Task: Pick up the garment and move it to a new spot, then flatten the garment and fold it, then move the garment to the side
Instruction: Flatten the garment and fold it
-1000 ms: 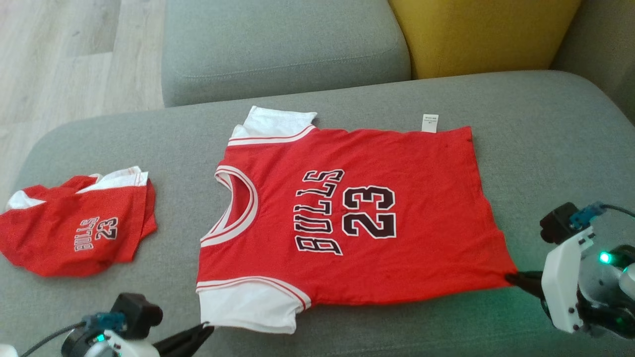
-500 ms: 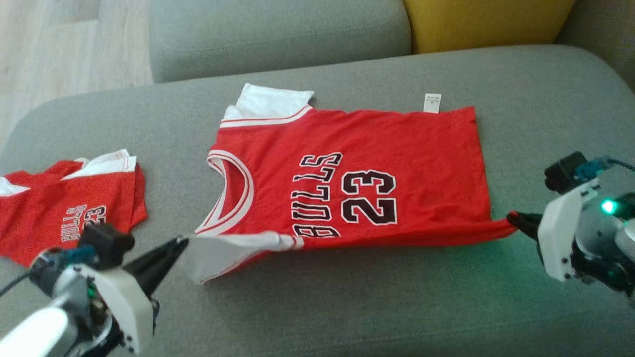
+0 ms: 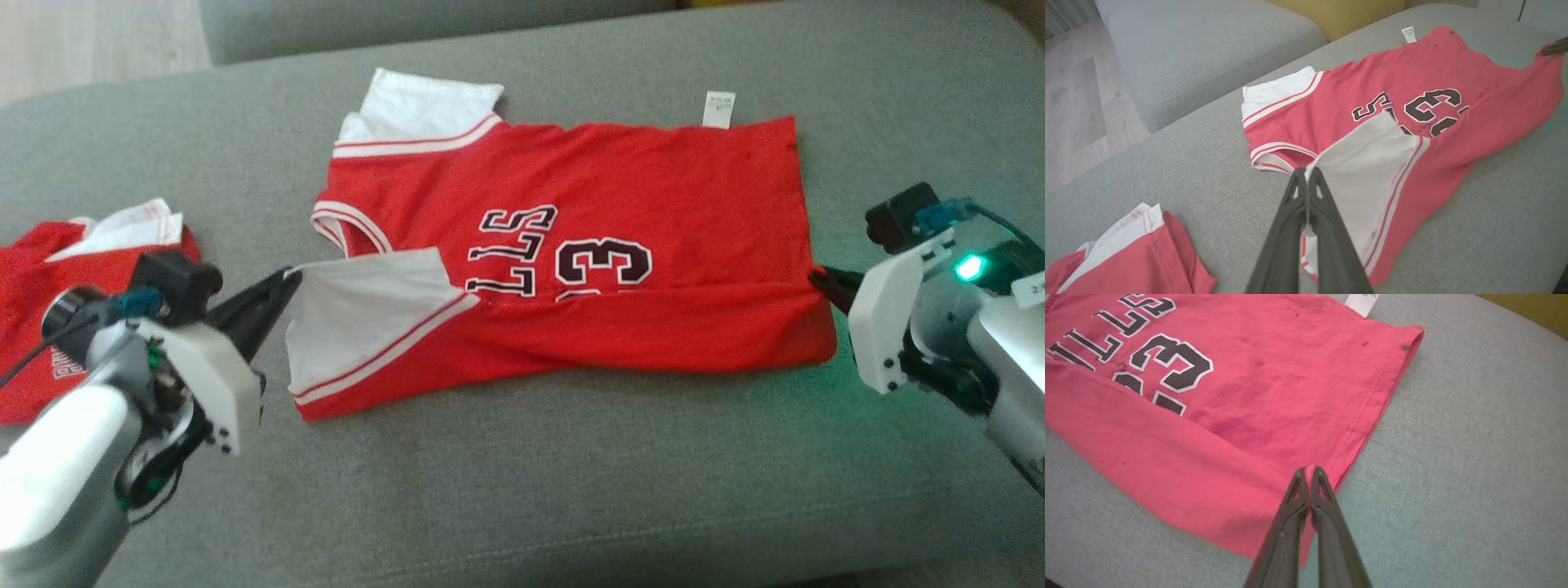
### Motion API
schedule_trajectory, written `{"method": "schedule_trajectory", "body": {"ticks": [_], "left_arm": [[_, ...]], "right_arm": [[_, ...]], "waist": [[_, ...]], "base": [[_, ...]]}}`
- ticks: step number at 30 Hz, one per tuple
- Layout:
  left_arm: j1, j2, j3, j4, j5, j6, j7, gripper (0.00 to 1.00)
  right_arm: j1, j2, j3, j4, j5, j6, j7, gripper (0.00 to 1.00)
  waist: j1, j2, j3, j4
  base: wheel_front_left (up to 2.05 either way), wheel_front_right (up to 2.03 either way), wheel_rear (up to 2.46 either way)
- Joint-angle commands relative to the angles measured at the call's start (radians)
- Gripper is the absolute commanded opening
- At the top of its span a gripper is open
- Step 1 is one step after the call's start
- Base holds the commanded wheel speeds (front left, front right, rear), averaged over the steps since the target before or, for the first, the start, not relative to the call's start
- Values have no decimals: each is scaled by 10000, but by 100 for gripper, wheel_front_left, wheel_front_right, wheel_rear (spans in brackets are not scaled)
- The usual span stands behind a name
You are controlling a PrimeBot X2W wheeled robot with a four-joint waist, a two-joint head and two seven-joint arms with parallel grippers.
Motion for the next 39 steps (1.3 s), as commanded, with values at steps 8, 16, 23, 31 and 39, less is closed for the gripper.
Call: {"method": "schedule_trajectory", "body": {"ticks": [8,16,23,31,39], "left_arm": [[-1838,-31,-9,1278,517,-270,-341,0],[-2391,-531,-196,2438,699,-96,-546,100],[-2408,-1167,493,2867,393,745,-1907,100],[-1527,-2098,1771,2315,-665,1634,-3140,100],[248,-3035,2984,617,-569,2414,-3293,100]], "right_arm": [[-973,495,378,595,-195,-7,-616,0],[-1292,859,405,1209,342,-7,-905,100],[-1300,953,-53,1749,416,-7,-1900,100],[-925,1404,-1492,2336,-100,-7,-4604,100],[38,2185,-3329,2783,-1230,-7,-6325,100]], "waist": [[0,0,804,-332],[0,0,913,-337],[0,0,580,-140],[0,0,-180,136],[0,0,-838,242]], "base": [[0,0,0],[0,0,0],[0,0,0],[0,0,0],[0,0,0]]}}
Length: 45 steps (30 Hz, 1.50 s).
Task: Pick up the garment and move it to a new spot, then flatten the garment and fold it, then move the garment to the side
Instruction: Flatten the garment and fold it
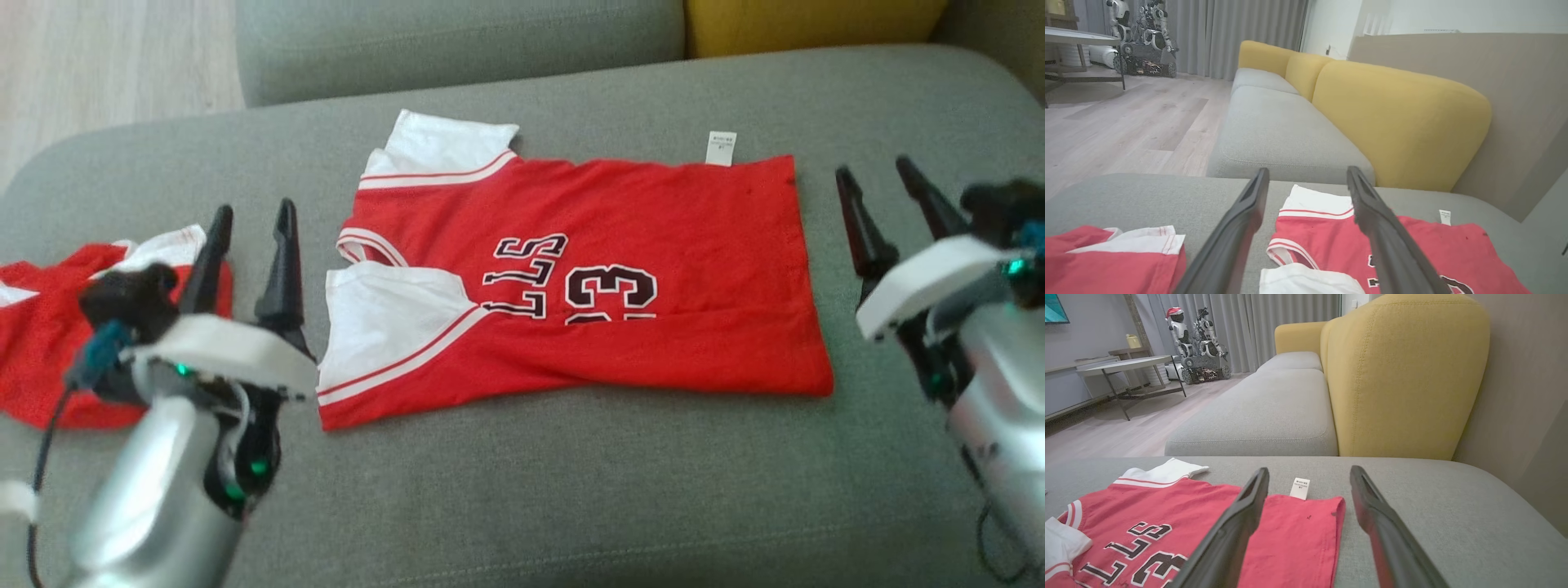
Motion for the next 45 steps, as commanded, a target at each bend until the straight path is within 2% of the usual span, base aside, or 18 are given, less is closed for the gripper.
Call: {"method": "schedule_trajectory", "body": {"ticks": [1,6,8,11,14,18,25,33,38,39,40,42,45], "left_arm": [[-112,61,671,-556,196,73,-119,100],[1239,-738,1208,-1030,559,69,-121,100],[1649,-977,1264,-946,977,-38,-122,100],[1825,-1079,1145,-445,1263,-143,-122,100],[1728,-1027,968,332,1549,-73,-85,100],[1452,-926,696,1583,1855,102,319,100],[846,-771,548,3474,2253,685,822,100],[496,-720,119,4541,2413,389,1348,100],[243,-719,-108,5071,2359,-46,1740,100],[198,-729,-166,5136,2337,-192,1810,64],[157,-741,-201,5172,2304,-331,1828,0],[72,-754,-238,5196,2268,-496,1754,0],[-48,-766,-126,5114,2196,-479,1359,0]], "right_arm": [[165,125,-220,-220,-368,-7,-191,100],[1184,753,-1573,-797,-1687,-7,-310,100],[1858,1159,-2588,-1512,-2456,-7,-318,100],[2486,1592,-3282,-2231,-3108,-7,-320,100],[2912,1943,-3692,-2956,-3638,-7,-111,100],[3310,2311,-3980,-3974,-4124,-7,387,100],[3827,2618,-4235,-5380,-4523,-7,1041,100],[4110,2714,-4187,-6076,-4659,-7,1407,100],[4153,2793,-4305,-6326,-4716,-7,1502,100],[4159,2798,-4350,-6353,-4732,-7,1516,100],[4166,2803,-4412,-6371,-4759,-7,1531,100],[4182,2840,-4585,-6374,-4830,-7,1582,100],[4250,2957,-4845,-6198,-4991,-7,1841,100]], "waist": [[0,0,-142,0],[0,0,-329,-106],[0,0,-333,-200],[0,0,-330,-355],[0,0,-285,-559],[0,0,-191,-861],[0,0,87,-1239],[0,0,296,-1374],[0,0,387,-1349],[0,0,395,-1332],[0,0,400,-1310],[0,0,403,-1260],[0,0,366,-1156]], "base": [[0,0,0],[0,0,0],[0,0,0],[0,0,0],[0,0,0],[0,0,0],[0,0,0],[0,0,0],[0,0,0],[0,0,0],[0,0,0],[0,0,0],[0,0,0]]}}
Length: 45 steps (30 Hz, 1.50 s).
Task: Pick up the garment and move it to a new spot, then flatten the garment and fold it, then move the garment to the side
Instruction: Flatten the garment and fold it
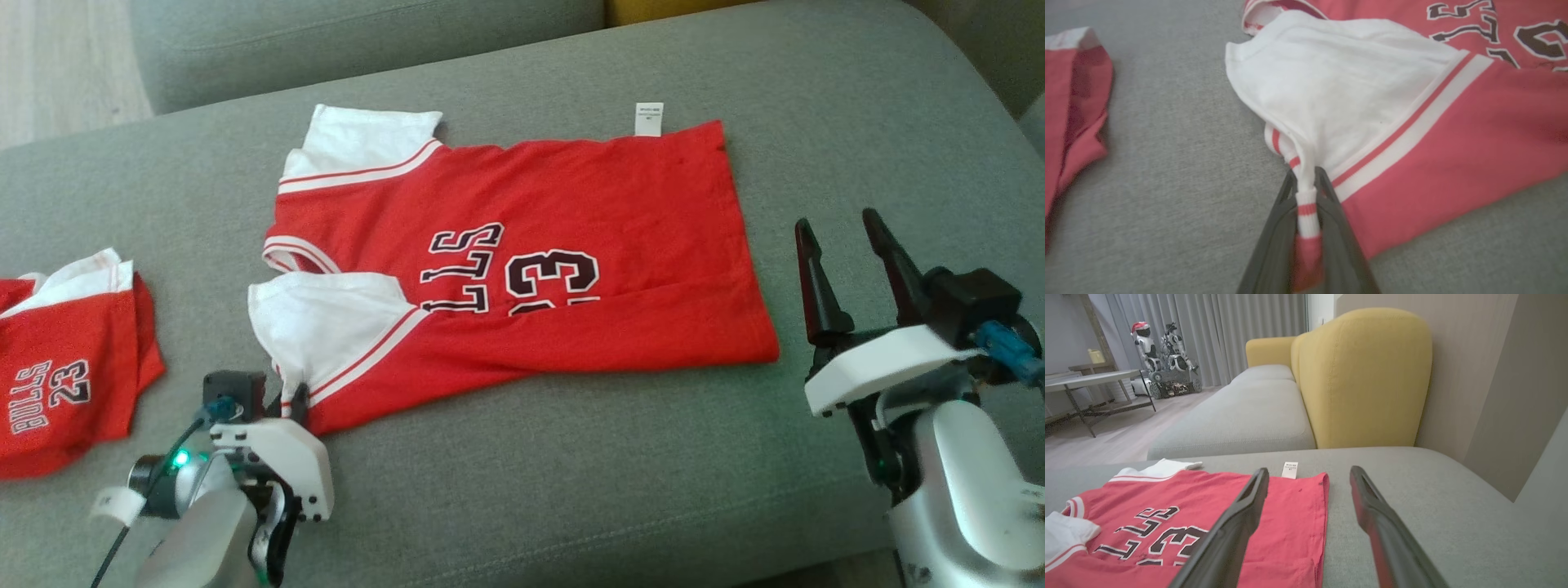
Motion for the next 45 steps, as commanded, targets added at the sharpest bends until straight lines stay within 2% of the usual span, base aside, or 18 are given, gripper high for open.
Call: {"method": "schedule_trajectory", "body": {"ticks": [1,6,12,17,23,30,31,32,33,40,45], "left_arm": [[-343,282,432,-112,-74,81,-282,0],[-476,303,607,-821,-44,272,-1078,0],[-322,401,558,-2124,147,339,-1396,0],[-159,567,278,-2995,326,309,-1179,0],[-29,839,57,-3841,452,328,-726,0],[36,989,-88,-4360,511,388,-392,0],[40,1008,-119,-4402,524,387,-349,0],[44,1031,-153,-4436,543,388,-309,0],[52,1055,-175,-4468,555,392,-279,0],[166,1276,-317,-4460,623,392,-104,0],[261,1424,-468,-4307,673,300,-54,0]], "right_arm": [[-20,168,63,-188,-124,-7,183,100],[58,478,-263,365,-45,-7,664,100],[-115,726,-1038,1490,-290,-7,1197,100],[-467,790,-1544,2511,-614,-7,1422,100],[-1012,797,-1339,3674,64,-7,1376,100],[-1552,799,-1233,4783,188,-7,1301,100],[-1622,799,-1169,4966,281,-7,1327,98],[-1687,799,-1121,5125,348,-7,1328,30],[-1750,799,-1105,5251,366,-7,1287,0],[-2184,779,-1173,5641,-65,-7,1047,0],[-2333,418,-1018,5547,-448,-7,1237,0]], "waist": [[0,0,-24,92],[0,0,37,365],[0,0,176,697],[0,0,336,919],[0,0,581,1069],[0,0,734,1175],[0,0,739,1194],[0,0,741,1215],[0,0,743,1232],[0,0,721,1286],[0,0,481,1309]], "base": [[0,0,0],[0,0,0],[0,0,0],[0,0,0],[0,0,0],[0,0,0],[0,0,0],[0,0,0],[0,0,0],[0,0,0],[0,0,0]]}}
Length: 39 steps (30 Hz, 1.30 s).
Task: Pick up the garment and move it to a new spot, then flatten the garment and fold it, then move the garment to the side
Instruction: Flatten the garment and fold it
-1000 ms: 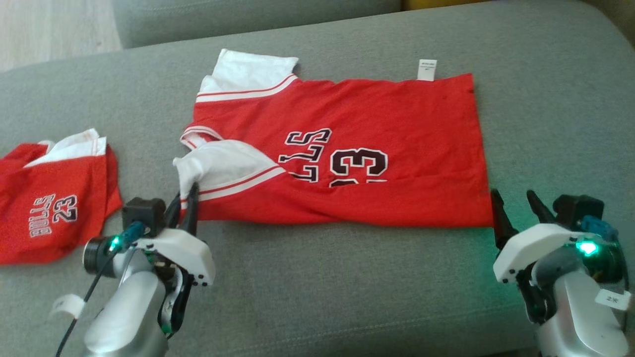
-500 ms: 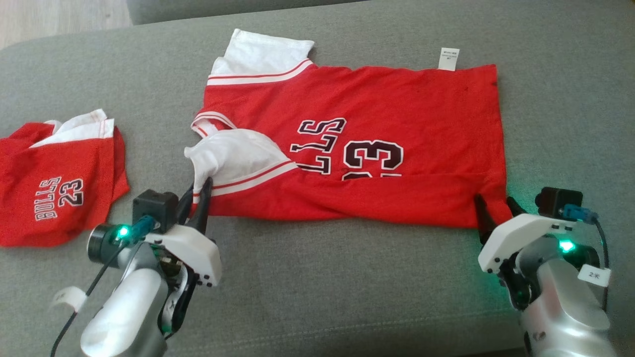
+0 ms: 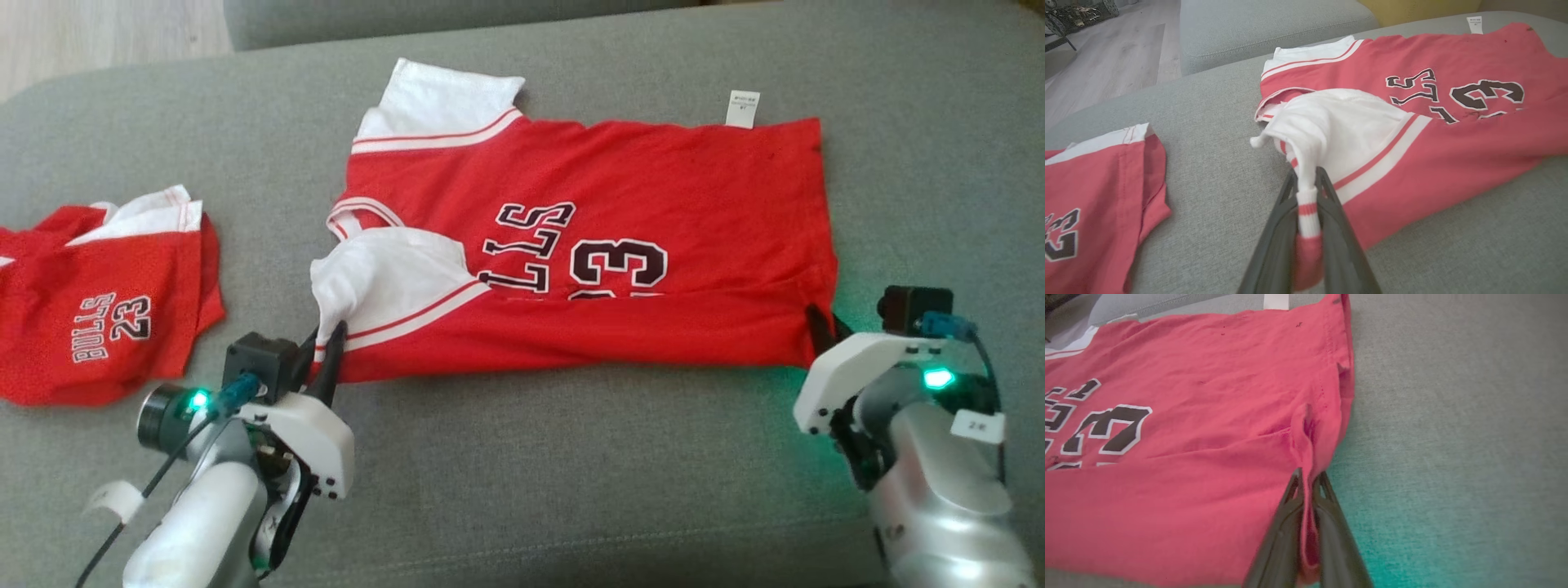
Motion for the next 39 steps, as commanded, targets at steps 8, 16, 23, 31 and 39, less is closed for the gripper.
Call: {"method": "schedule_trajectory", "body": {"ticks": [8,16,23,31,39], "left_arm": [[141,462,203,-191,-59,-64,110,0],[1011,476,-114,-325,-392,-205,517,0],[1312,420,-172,-412,-558,-107,602,0],[1328,237,89,-524,-898,75,435,100],[1080,-27,1027,-1347,-1296,606,-806,100]], "right_arm": [[-72,-1132,1038,-950,416,-7,1221,0],[1538,-2283,1872,-2479,1713,-7,3353,0],[2683,-2525,1729,-3947,2335,-7,4312,0],[2997,-2256,1281,-5064,2328,-7,4025,100],[3039,-1511,519,-6334,2007,-7,1680,100]], "waist": [[0,0,-684,74],[0,0,-1473,170],[0,0,-1552,124],[0,0,-1540,32],[0,0,-1437,-7]], "base": [[0,0,0],[0,0,0],[0,0,0],[0,0,0],[0,0,0]]}}
